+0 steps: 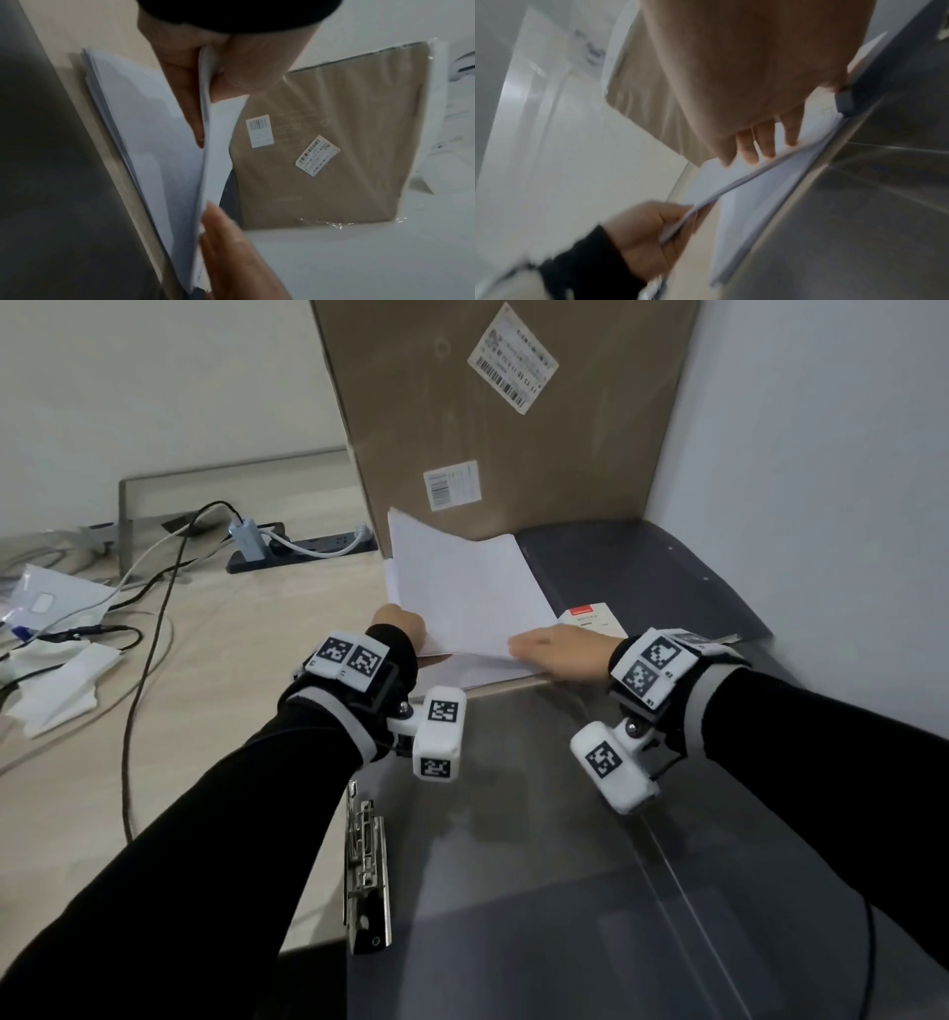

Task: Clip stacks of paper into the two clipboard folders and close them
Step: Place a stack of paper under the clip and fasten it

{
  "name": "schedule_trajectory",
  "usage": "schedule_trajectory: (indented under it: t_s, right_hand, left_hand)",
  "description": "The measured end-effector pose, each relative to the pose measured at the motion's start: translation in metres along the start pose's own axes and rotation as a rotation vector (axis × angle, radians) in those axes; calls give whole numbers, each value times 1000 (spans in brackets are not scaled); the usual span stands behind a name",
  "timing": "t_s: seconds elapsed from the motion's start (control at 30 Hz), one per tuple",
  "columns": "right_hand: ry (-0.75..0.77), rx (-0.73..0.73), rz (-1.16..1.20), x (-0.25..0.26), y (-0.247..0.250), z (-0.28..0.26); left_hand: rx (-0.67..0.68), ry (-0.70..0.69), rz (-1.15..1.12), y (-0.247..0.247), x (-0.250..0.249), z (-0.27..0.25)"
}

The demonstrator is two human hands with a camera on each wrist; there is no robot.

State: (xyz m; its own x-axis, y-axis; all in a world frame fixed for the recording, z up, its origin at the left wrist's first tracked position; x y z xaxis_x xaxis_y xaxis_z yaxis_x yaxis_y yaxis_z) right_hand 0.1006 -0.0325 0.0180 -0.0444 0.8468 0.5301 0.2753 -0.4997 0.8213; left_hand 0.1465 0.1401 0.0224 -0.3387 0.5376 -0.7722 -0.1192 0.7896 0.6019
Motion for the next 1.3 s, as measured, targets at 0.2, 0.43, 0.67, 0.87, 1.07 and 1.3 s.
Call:
schedule_trajectory:
  t_s: [0.2, 0.43, 0.67, 0.87, 1.07, 1.3]
  right_hand:
    - [-131, -440, 579, -43, 66, -11]
    - [-136, -126, 1187, -43, 60, -52]
    - [29, -346, 1195, -40, 65, -98]
    - [30, -323, 1227, -36, 27, -115]
    - [-57, -403, 1045, -49, 15, -113]
    - [-130, -557, 838, -89, 50, -138]
  left_hand:
    - [-24, -118, -584, 32, 3, -16]
    - [372, -249, -688, 20, 13, -81]
    - [362, -339, -552, 25, -4, -112]
    - [295, -128, -727, 7, 14, -114]
    - [221, -61, -611, -3, 27, -117]
    - [207, -253, -50, -20, 18, -132]
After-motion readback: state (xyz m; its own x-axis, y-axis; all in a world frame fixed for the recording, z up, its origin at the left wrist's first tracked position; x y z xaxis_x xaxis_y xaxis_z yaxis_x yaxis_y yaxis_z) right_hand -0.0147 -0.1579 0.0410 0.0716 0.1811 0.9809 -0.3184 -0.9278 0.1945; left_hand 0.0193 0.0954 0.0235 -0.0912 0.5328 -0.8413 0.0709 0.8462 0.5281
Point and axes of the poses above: each hand's wrist, its own z-axis towards the middle knuckle, its own y-axis out of the back of the hand, x = y × z, the point moved 9 cm from there along z, towards the middle knuckle, and after that the axes turned 8 degrees about -x, right-handed, at the moved point
